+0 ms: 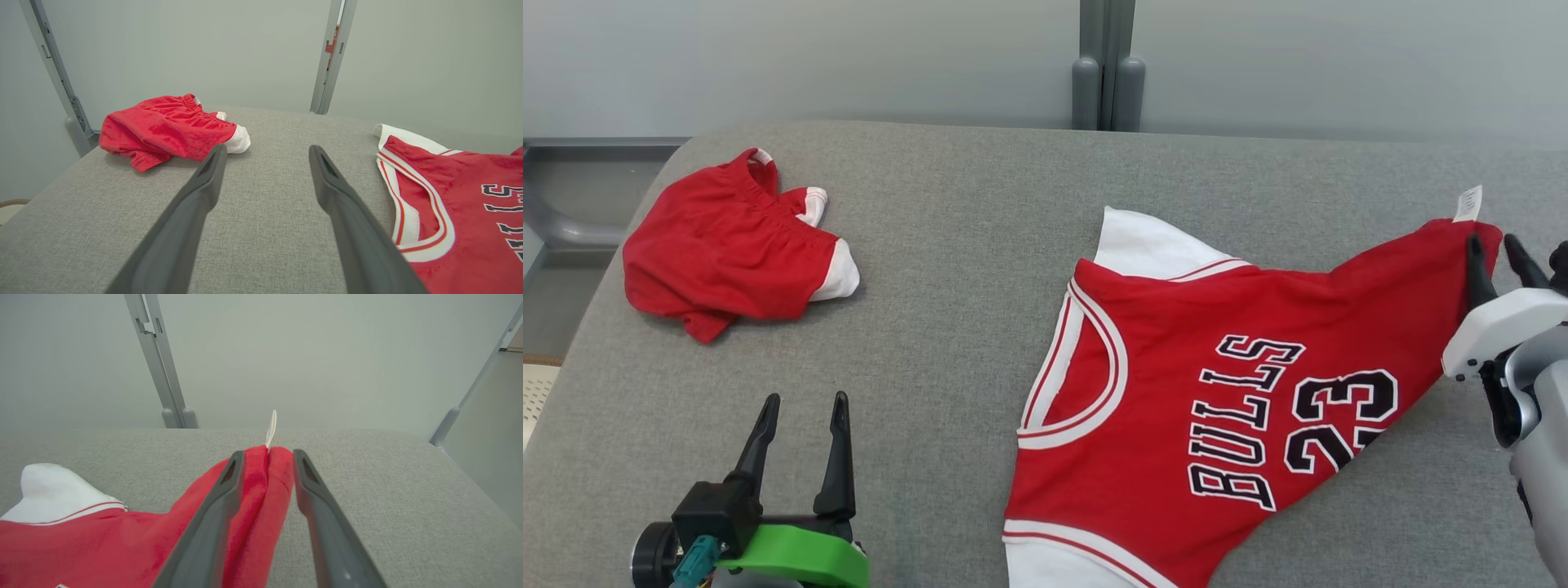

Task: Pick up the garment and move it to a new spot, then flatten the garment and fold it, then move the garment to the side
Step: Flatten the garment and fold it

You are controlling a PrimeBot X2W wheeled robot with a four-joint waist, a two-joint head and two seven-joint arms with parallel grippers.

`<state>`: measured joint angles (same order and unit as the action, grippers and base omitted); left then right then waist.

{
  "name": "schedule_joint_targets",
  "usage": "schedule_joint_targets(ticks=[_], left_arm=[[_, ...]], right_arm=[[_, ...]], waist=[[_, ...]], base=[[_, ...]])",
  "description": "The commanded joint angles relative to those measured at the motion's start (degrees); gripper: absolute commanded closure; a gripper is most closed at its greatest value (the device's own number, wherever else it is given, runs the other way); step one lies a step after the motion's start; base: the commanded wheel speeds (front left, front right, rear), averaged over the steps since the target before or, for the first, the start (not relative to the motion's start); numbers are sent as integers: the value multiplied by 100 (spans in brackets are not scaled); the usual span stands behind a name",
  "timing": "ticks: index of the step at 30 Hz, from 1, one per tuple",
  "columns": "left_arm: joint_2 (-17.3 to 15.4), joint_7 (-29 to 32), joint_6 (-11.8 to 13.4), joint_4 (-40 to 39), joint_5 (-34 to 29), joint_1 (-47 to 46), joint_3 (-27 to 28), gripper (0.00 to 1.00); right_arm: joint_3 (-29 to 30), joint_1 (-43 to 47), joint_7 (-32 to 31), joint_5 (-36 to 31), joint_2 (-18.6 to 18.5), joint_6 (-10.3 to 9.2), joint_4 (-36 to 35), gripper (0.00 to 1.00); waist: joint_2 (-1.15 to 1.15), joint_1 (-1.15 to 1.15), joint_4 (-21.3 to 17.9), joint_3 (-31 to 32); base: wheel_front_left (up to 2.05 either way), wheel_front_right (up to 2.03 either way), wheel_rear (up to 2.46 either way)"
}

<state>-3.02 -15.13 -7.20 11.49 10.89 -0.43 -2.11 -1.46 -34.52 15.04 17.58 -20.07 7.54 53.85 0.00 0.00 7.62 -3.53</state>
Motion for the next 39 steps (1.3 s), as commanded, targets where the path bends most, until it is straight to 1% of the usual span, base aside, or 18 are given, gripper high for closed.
schedule_joint_targets(ticks=[1,4,7,10,13,19,23,27,29,34,39], left_arm=[[3,-3,1,7,15,88,8,0],[3,-4,-1,8,-12,113,14,0],[2,-3,0,0,-44,133,28,0],[0,-3,-3,-9,-64,145,46,0],[-3,-3,-7,-27,-79,150,57,0],[-9,-3,-13,-53,-101,176,89,0],[-18,-4,-17,-39,-96,178,100,0],[-31,-3,-21,-37,-92,189,129,0],[-49,-3,-23,-29,-104,171,131,0],[-116,-3,-26,34,-130,-77,49,0],[-254,-3,-34,198,-150,-673,-186,0]], right_arm=[[115,105,20,-147,16,-10,-261,0],[257,354,19,-396,193,-10,-844,0],[423,693,18,-576,387,-10,-1592,0],[420,1176,18,-566,627,-10,-2326,0],[369,1713,19,-556,742,-10,-3079,0],[278,2690,19,-586,969,-10,-4174,0],[329,3237,20,-632,1185,-10,-4713,0],[349,3645,19,-690,1381,-10,-5093,0],[340,3737,20,-717,1444,-10,-5159,0],[333,3675,20,-734,1516,-10,-5198,0],[322,3560,20,-785,1545,-10,-5201,0]], waist=[[0,0,-30,38],[0,0,-89,111],[0,0,-164,177],[0,0,-229,220],[0,0,-286,228],[0,0,-372,209],[0,0,-391,223],[0,0,-441,226],[0,0,-493,207],[0,0,-618,140],[0,0,-754,12]], base=[[0,0,0],[0,0,0],[0,0,0],[0,0,0],[0,0,0],[0,0,0],[0,0,0],[0,0,0],[0,0,0],[0,0,0],[0,0,0]])
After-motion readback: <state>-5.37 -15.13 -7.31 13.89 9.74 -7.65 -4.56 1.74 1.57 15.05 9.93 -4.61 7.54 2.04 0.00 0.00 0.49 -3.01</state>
